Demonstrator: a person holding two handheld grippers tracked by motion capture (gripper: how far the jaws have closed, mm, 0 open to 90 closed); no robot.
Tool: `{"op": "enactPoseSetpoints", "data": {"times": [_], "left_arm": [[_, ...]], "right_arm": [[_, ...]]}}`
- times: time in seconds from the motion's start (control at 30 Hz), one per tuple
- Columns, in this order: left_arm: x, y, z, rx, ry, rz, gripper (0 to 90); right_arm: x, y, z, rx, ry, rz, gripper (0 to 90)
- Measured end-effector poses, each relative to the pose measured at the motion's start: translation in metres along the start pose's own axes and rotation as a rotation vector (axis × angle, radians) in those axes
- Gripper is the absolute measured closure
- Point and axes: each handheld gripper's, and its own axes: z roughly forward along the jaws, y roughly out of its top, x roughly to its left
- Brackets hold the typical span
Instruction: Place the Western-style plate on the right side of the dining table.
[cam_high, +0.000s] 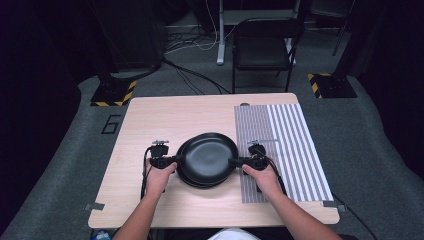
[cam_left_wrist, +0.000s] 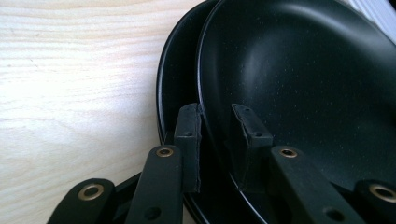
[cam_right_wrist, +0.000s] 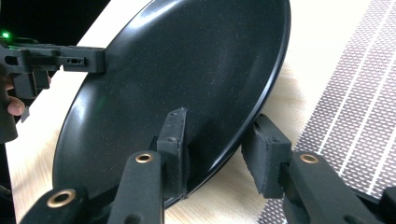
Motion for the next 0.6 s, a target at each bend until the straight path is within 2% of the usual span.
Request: {"op": "enactPoseSetpoints", "data": {"times": [0.07, 0.1, 0.33, 0.4, 0.53, 0.6], "left_arm": [[-0.001, -0.001, 0.001, -0.005, 0.001, -0.005, 73.3], [-0.002, -0.003, 0.005, -0.022, -0.003, 0.001, 71.7], [-0.007, -0.006, 0.012, -0.052, -0.001, 0.03, 67.1], [-0.007, -0.007, 0.012, -0.06, -0.006, 0.024, 67.1], [-0.006, -0.01, 0.012, -0.082, -0.009, 0.022, 67.3], [-0.007, -0.011, 0.013, -0.085, -0.007, 0.023, 67.3]], "right_arm": [[0.0, 0.0, 0.0, 0.001, -0.003, -0.006, 60.5], [0.001, 0.002, 0.0, 0.005, -0.016, -0.023, 59.8], [0.005, 0.003, -0.004, 0.007, -0.059, -0.038, 58.0], [0.007, 0.003, -0.004, 0.009, -0.066, -0.041, 57.2], [0.014, -0.001, -0.013, 0.024, -0.103, -0.101, 55.5], [0.015, 0.0, -0.016, 0.028, -0.105, -0.091, 56.3]]}}
